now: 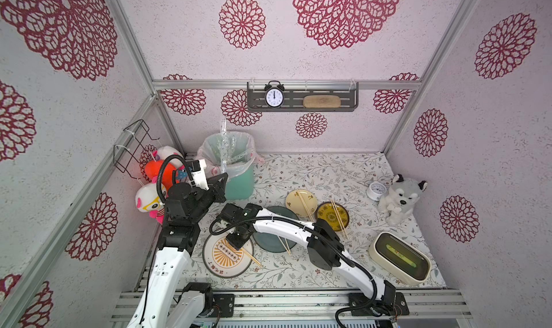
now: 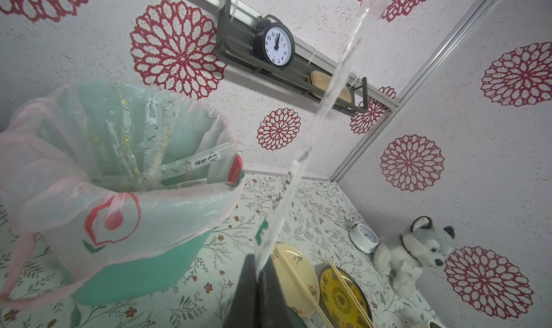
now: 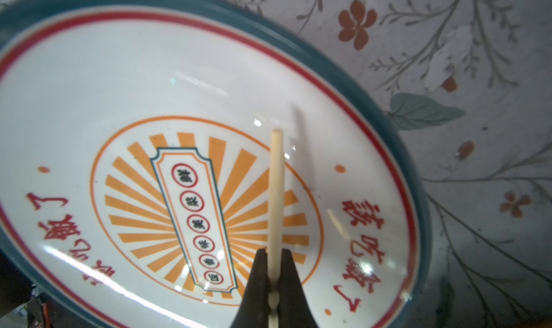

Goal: Remove the packaging of disposable chopsticks
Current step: Place the disposable chopsticks on the plate.

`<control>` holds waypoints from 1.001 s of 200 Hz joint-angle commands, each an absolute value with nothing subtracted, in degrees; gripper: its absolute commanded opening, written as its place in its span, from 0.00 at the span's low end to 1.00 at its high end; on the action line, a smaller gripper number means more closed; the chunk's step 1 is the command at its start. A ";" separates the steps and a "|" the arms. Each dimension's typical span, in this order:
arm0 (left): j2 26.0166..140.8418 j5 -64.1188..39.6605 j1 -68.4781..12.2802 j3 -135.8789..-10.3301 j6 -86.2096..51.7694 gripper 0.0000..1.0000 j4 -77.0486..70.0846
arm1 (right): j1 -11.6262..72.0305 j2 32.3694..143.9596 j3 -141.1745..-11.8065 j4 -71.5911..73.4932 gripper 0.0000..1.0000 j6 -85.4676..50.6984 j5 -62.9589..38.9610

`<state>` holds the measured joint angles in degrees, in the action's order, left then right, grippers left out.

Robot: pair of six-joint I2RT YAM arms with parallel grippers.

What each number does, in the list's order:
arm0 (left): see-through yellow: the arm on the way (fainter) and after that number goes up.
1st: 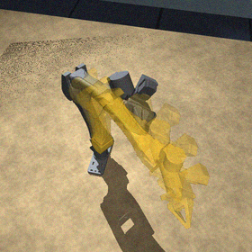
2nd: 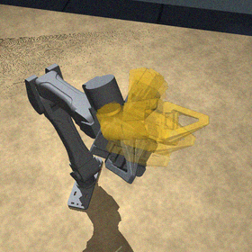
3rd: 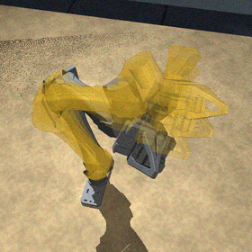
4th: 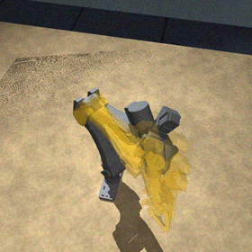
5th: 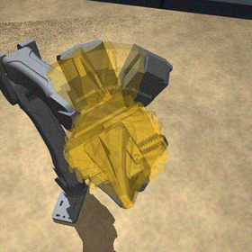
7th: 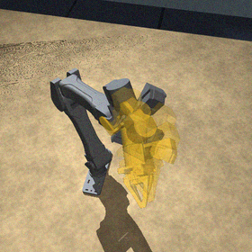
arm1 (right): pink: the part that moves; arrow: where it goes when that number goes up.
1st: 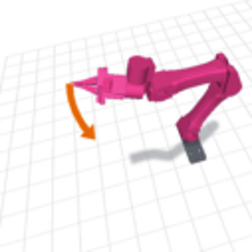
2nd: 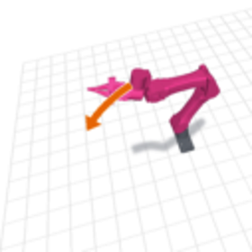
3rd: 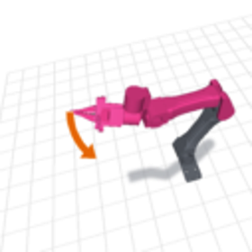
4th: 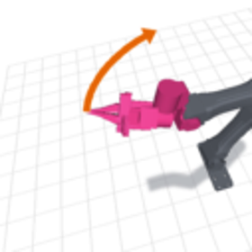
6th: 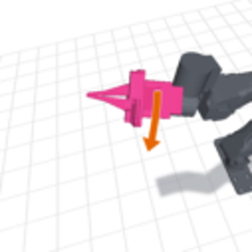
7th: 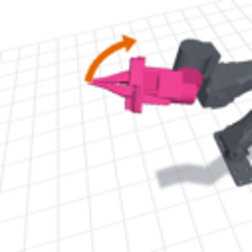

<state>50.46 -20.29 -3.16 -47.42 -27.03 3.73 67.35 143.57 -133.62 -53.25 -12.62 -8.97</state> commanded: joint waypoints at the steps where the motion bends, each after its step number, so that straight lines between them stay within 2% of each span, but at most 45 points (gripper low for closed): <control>1: 49.66 -20.57 -2.47 -47.11 -26.36 0.00 2.75 | 67.58 139.61 -135.26 -54.54 0.00 -12.23 -8.57; 43: 49.05 -20.62 -2.02 -47.29 -26.53 0.00 2.90 | 68.00 137.31 -137.45 -57.85 0.00 -12.14 -2.73; 66: 48.96 -20.74 -1.76 -47.44 -26.93 0.00 2.96 | 68.52 136.64 -136.98 -55.20 0.00 -12.10 -3.40; 93: 49.11 -19.77 -1.37 -48.13 -27.15 0.00 3.99 | 68.60 141.74 -144.33 -58.76 0.00 -11.82 -4.13; 200: 49.57 -20.03 -0.97 -48.16 -27.02 0.00 4.04 | 68.34 144.63 -144.31 -54.49 0.00 -11.44 -8.70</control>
